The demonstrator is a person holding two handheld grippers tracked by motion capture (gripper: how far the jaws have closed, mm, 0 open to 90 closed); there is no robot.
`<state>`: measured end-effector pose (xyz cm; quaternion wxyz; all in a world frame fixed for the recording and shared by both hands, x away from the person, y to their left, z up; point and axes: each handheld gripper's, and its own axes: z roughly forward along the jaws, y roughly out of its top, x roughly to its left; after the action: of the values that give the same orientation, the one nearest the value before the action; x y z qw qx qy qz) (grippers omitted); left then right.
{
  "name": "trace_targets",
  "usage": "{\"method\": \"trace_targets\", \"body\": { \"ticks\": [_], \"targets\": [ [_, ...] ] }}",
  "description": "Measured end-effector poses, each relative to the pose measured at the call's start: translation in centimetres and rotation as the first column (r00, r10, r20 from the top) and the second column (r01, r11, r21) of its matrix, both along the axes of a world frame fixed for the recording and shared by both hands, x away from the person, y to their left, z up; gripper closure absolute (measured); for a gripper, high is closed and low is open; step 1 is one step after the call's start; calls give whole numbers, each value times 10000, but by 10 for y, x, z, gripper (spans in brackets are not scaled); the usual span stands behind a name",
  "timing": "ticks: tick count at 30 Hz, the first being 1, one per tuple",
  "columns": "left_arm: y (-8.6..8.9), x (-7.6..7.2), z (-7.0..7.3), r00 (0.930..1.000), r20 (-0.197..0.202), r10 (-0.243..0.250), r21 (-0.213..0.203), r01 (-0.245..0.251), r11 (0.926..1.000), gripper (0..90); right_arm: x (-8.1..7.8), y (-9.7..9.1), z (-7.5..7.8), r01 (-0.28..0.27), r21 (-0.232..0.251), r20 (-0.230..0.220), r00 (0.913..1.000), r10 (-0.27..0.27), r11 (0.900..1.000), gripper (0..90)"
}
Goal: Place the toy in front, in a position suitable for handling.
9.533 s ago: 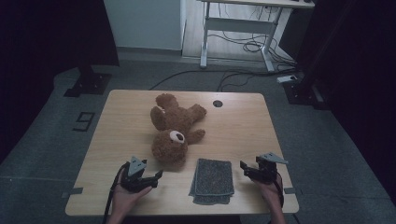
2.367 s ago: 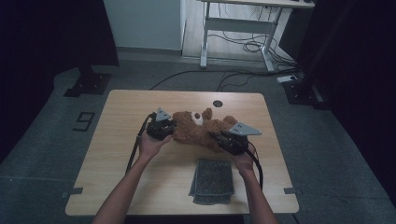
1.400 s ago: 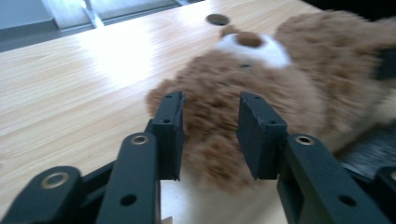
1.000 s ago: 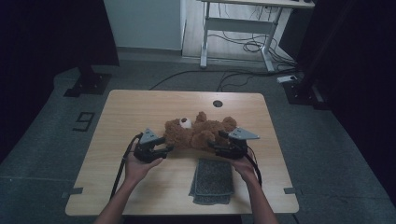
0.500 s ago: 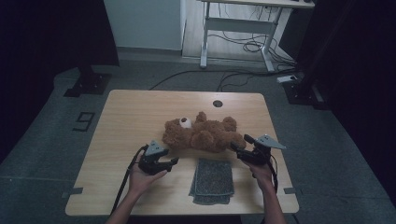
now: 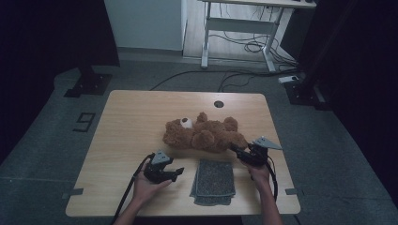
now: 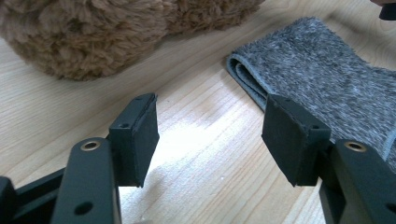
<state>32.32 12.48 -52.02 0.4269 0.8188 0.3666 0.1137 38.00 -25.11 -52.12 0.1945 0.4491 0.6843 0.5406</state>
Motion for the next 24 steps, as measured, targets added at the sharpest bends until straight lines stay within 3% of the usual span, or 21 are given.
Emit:
{"method": "trace_targets", "body": {
  "ticks": [2, 13, 24],
  "targets": [
    [-1, -2, -1, 10000, 68, -12, 49, 12, 10000, 374, 0, 0, -2, -11, 96, -204, 9998, 13, 10000, 521],
    [-3, -11, -4, 10000, 40, 73, 170, -73, 9998, 354, -4, -1, -3, -297, -127, -223, 9993, 294, 9995, 583],
    [-46, -10, 4, 9975, 116, -703, 212, 700, 9973, 293, -4, -4, -4, -423, -52, -304, 9987, 421, 9991, 582]
  ]
}}
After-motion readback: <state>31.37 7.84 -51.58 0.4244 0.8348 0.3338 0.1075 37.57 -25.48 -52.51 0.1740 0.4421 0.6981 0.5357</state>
